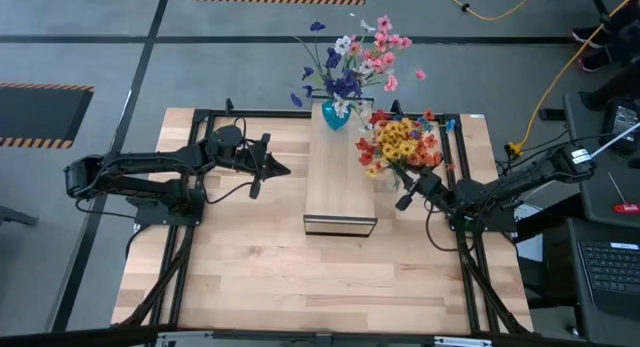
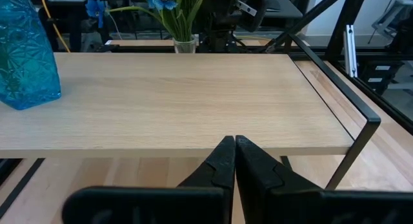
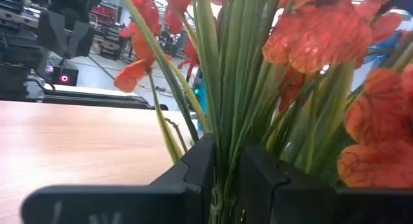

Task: Pick and place flowers into a vace then onto a shelf
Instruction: Put the yellow flowers into the transparent vase

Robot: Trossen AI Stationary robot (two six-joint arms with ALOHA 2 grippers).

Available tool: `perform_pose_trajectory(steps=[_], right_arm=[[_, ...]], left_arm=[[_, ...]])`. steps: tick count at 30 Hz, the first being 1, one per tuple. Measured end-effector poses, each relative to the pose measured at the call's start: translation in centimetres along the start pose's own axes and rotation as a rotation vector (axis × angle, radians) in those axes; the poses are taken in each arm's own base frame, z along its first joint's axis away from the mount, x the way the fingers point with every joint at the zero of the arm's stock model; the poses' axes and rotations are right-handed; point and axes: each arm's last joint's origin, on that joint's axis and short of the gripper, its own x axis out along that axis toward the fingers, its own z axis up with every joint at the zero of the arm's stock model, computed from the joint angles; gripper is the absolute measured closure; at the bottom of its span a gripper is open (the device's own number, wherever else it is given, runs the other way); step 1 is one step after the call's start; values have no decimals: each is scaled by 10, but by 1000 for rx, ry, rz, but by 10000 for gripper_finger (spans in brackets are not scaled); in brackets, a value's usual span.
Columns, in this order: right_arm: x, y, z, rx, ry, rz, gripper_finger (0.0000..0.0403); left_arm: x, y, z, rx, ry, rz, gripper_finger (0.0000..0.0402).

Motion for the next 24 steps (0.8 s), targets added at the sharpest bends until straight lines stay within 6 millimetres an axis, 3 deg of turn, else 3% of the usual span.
perform_pose_trajectory(steps=[24], right_arm=[[-20,9,1,-31,81,-67,338]], left_arm=[[0,0,0,-1,1,0,395]])
